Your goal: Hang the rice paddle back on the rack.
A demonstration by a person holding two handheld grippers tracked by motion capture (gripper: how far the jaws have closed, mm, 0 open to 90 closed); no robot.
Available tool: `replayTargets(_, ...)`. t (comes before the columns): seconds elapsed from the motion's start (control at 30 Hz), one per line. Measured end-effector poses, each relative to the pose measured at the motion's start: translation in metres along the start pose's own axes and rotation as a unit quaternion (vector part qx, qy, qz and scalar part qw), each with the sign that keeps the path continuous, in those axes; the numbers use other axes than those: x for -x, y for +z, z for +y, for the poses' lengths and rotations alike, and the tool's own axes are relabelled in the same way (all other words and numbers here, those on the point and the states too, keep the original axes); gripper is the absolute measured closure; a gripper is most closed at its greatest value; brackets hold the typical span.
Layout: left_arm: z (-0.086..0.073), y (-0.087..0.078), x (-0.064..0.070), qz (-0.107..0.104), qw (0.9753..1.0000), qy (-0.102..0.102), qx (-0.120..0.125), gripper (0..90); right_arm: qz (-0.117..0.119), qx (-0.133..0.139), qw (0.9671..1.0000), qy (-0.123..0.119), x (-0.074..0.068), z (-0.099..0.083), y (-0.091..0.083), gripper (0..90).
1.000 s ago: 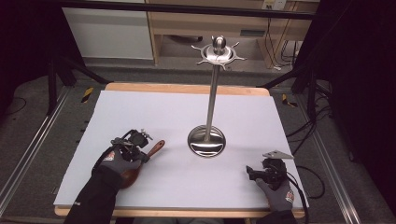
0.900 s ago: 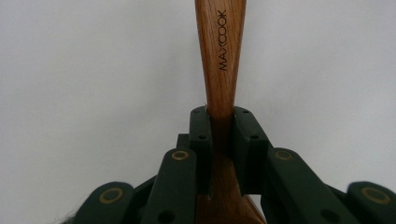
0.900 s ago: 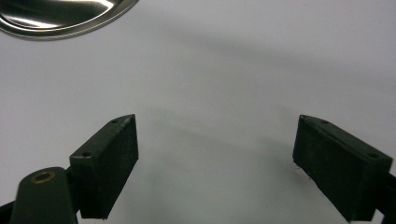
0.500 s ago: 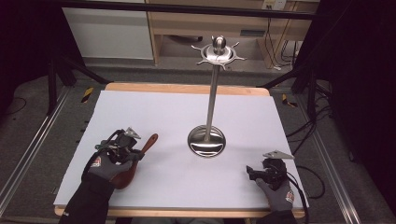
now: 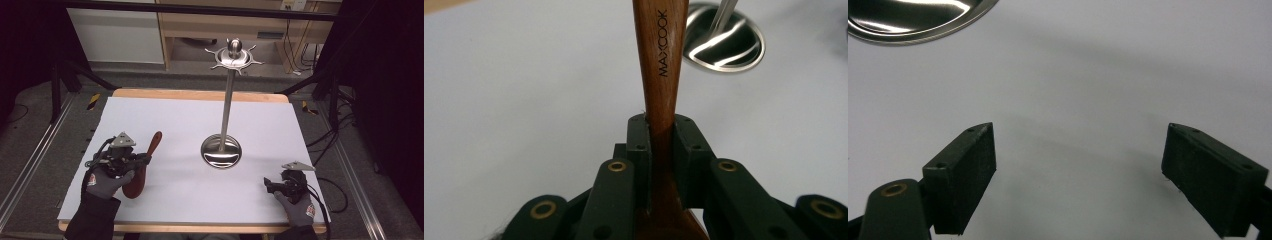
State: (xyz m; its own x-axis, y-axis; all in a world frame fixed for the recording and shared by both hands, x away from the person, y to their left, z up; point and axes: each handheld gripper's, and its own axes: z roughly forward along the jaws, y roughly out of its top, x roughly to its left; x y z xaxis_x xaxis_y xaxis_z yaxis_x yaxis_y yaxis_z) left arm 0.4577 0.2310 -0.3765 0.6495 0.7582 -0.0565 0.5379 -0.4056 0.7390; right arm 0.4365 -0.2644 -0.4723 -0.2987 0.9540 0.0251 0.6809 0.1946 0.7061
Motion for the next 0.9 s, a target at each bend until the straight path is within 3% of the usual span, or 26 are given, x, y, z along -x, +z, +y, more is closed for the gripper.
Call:
replayTargets(0.07,0.001,-0.005,0.004,0.005,0.9992,-0.012,0.038,78.6,0.000,0.000,1.0000,0.000,0.000,0.000,0.000,14.4)
replayTargets(0.1,0.001,-0.005,0.004,0.005,0.9992,-0.012,0.038,78.6,0.000,0.000,1.0000,0.000,0.000,0.000,0.000,14.4)
replayTargets(0.27,0.005,-0.011,0.010,0.010,0.9959,-0.017,0.089,78.6,0.002,0.002,1.0000,-0.002,0.000,0.000,0.000,14.4)
replayTargets(0.5,0.013,-0.013,0.016,0.013,0.9887,-0.027,0.147,78.6,0.000,0.001,1.0000,0.000,0.000,0.000,0.000,14.3)
replayTargets(0.57,0.015,-0.014,0.018,0.012,0.9866,-0.029,0.160,78.6,0.000,0.002,1.0000,-0.002,0.000,0.000,-0.001,14.3)
replayTargets(0.7,0.024,-0.013,0.020,-0.002,0.9847,-0.025,0.173,78.6,0.001,0.002,1.0000,0.000,0.000,0.000,0.000,14.3)
replayTargets(0.73,0.028,-0.013,0.020,-0.012,0.9832,-0.030,0.180,78.6,0.001,0.003,1.0000,0.001,0.000,0.000,0.000,14.3)
replayTargets(0.9,0.035,-0.014,0.023,-0.012,0.9804,-0.026,0.195,78.5,0.000,0.005,1.0000,-0.001,0.000,0.000,-0.001,14.3)
